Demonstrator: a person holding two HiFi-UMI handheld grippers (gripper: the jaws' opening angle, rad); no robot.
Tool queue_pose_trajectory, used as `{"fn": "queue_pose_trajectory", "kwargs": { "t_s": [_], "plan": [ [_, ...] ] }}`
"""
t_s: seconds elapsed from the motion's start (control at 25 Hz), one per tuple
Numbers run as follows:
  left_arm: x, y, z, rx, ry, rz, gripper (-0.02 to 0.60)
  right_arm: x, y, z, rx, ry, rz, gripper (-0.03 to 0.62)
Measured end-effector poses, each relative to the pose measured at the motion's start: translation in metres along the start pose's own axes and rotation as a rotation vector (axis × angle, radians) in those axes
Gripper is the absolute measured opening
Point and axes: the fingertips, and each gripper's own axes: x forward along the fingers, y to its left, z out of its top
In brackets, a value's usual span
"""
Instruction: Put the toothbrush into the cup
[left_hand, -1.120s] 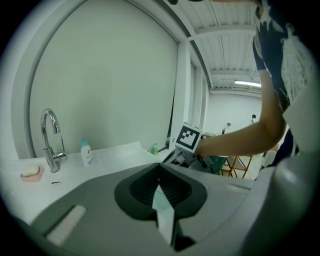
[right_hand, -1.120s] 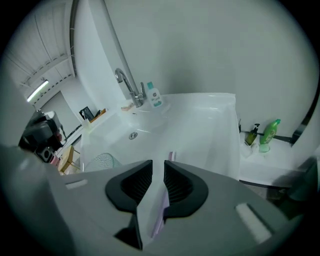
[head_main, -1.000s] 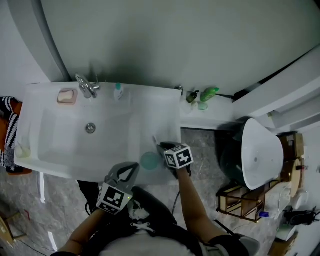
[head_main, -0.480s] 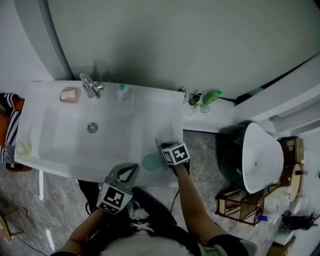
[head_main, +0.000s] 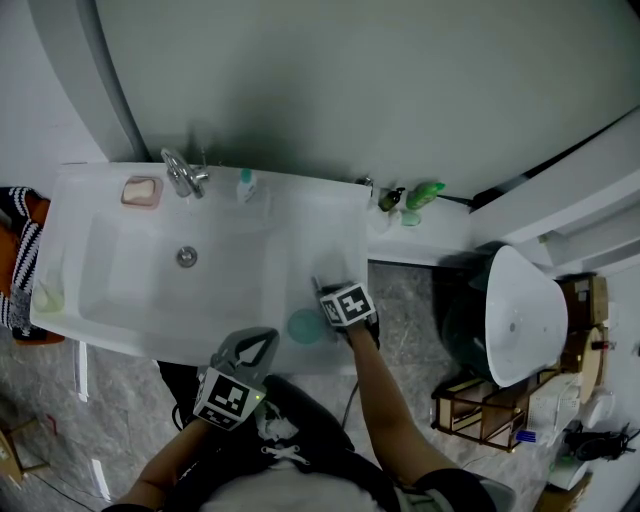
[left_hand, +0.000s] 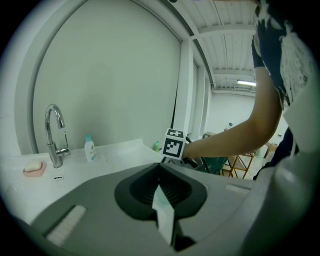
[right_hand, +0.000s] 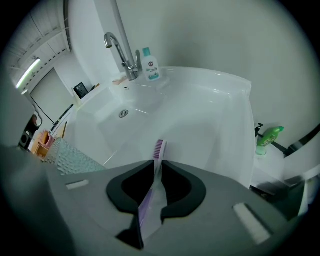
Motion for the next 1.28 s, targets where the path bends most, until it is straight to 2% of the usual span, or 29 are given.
{"fn": "queue_pose_trajectory", "kwargs": {
  "t_s": [0.2,0.52,0.88,1.28],
  "plan": [
    [0.001,-0.002,-0.003,-0.004,0.003,-0.014,0.000,0.001,0.000,0.001,0.005,0.023,0.007,0.026],
    [-0.002,-0.004,-0.003,0.006,0.001,-0.026,0.000,-0.013,0.010,0.012,-0.003,-0.026,0.021,0.025],
    [-0.004,-0.004,0.003,0.028,-0.009,-0.039,0.000,-0.054,0.022,0.033,0.013,-0.177,0.054,0.025],
    [-0.004,-0.006,0.009,0.054,-0.014,-0.042,0.000,-0.116,0.040,0.057,0.039,-0.390,0.120,0.025]
  ]
}}
